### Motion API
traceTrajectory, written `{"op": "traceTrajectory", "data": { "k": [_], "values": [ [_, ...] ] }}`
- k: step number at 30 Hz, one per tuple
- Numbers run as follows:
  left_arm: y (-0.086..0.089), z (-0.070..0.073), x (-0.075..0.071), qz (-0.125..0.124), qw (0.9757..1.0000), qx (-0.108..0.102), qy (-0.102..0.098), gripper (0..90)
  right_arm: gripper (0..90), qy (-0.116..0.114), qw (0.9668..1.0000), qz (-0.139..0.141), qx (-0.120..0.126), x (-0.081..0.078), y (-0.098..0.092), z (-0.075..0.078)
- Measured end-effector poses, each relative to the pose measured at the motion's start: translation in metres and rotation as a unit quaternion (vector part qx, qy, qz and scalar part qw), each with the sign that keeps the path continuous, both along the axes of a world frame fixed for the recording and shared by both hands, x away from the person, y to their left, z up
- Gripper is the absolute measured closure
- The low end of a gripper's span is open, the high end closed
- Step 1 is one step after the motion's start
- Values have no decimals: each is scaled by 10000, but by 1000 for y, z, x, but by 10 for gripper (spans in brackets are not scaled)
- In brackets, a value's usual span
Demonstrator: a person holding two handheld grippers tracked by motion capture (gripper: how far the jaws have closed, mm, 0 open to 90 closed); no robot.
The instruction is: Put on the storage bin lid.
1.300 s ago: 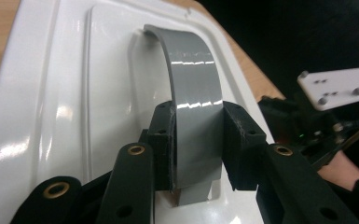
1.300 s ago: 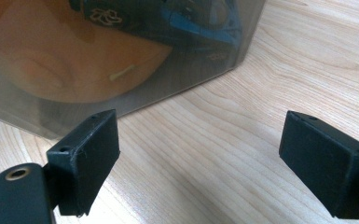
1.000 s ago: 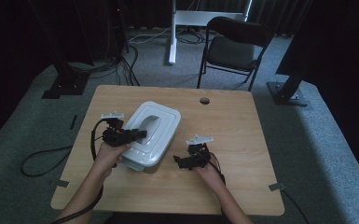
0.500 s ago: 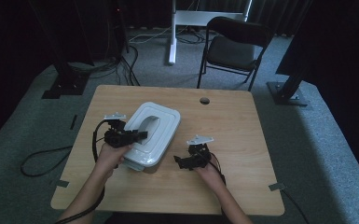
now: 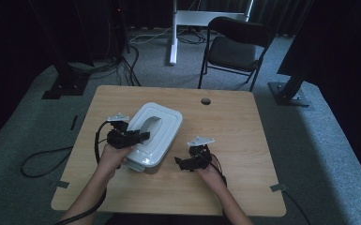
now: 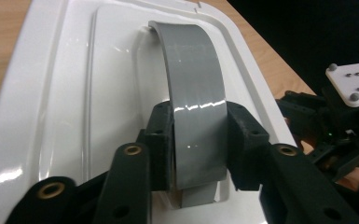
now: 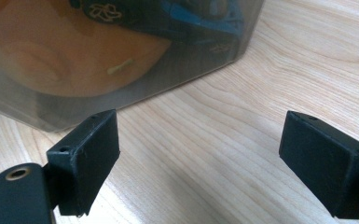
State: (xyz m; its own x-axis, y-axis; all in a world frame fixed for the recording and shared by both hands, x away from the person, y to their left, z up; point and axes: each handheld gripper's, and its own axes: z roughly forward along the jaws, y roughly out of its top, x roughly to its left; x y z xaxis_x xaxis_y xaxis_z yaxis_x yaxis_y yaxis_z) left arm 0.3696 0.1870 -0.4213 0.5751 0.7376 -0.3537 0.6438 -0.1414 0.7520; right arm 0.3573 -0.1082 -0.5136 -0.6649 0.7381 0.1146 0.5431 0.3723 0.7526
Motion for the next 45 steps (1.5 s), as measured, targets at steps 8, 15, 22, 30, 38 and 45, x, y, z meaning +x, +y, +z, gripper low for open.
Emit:
{"op": "traceTrajectory", "data": {
  "k": [8, 15, 22, 30, 38, 45],
  "values": [
    [-2, 6, -4, -115, 9998, 167, -91, 418, 115, -10, 10000, -23, -3, 1, -2, 0],
    [11, 12, -7, -81, 9998, 23, -195, 299, 115, -22, 10000, -69, 5, 1, -4, 1],
    [21, 11, -10, -219, 9993, -18, -299, 187, 115, -91, 9999, -96, 11, 2, -4, 4],
    [32, 13, -16, -254, 9980, 73, -580, 2, 115, -94, 9999, -80, -2, 2, -1, 5],
    [53, 12, -19, 38, 9966, -70, -821, 2, 115, -135, 9999, -81, -15, 3, 0, 6],
    [71, 7, -21, 337, 9937, 8, -1071, 3, 115, -141, 9999, -69, -22, 3, 2, 6]
  ]
}}
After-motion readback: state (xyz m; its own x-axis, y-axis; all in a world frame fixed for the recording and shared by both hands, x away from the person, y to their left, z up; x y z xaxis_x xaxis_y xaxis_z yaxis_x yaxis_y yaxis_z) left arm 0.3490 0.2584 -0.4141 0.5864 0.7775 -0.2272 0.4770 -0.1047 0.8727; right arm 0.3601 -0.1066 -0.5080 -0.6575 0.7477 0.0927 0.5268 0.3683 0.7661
